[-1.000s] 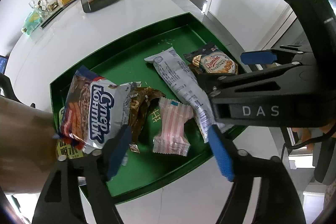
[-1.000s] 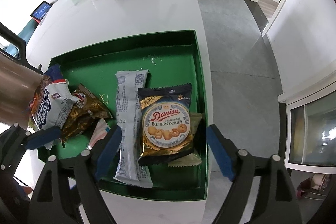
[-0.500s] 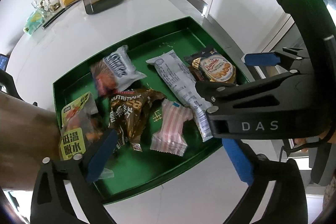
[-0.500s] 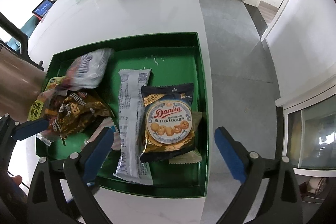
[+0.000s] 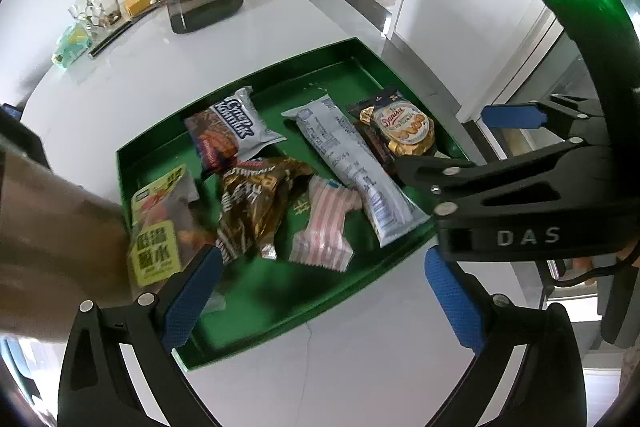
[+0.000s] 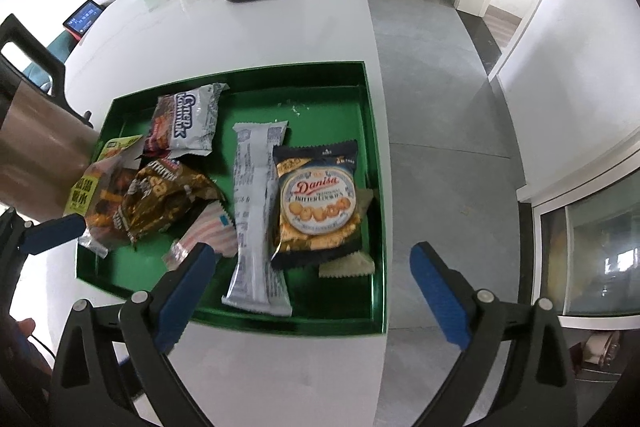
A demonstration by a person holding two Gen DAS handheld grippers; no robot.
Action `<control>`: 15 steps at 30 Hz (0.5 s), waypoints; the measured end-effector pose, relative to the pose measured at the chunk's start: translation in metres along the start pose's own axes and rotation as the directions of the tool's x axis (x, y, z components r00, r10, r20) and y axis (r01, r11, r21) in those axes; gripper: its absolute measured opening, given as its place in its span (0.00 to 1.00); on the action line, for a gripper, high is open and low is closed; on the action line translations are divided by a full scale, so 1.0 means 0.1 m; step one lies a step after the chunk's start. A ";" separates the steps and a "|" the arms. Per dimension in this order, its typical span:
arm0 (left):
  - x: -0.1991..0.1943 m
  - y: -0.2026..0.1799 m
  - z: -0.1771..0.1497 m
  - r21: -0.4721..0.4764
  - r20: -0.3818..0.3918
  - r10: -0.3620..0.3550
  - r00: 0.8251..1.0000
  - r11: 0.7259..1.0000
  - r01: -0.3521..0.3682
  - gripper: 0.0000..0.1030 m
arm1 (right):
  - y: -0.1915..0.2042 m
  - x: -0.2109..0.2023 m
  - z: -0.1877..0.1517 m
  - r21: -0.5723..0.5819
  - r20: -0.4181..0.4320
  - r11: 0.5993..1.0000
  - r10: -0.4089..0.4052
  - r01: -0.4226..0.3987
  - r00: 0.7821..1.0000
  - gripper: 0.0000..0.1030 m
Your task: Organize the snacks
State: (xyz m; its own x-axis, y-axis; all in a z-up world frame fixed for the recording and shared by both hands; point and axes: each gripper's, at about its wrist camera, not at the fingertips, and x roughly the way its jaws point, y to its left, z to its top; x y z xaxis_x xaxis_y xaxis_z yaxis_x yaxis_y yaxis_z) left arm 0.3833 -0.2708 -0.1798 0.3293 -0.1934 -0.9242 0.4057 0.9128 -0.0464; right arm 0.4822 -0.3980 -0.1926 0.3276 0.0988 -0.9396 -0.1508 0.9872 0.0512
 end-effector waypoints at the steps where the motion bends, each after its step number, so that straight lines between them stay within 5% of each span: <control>1: -0.03 0.01 -0.02 -0.001 0.002 0.001 1.000 1.000 -0.001 0.96 | 0.02 -0.04 -0.02 -0.001 0.003 1.000 -0.001 0.001 1.000 1.00; 15: -0.83 0.32 -0.63 -0.067 0.114 0.043 0.992 0.997 -0.036 0.96 | 0.52 -0.94 -0.59 0.001 0.184 1.000 0.020 -0.021 0.983 1.00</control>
State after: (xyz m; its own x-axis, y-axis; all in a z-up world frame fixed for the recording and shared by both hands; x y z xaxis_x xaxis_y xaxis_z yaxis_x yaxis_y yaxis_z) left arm 0.3157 -0.2030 -0.1287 0.4420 -0.1934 -0.8759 0.3355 0.9413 -0.0386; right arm 0.3890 -0.3633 -0.1215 0.4909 0.1400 -0.8599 -0.1569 0.9851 0.0708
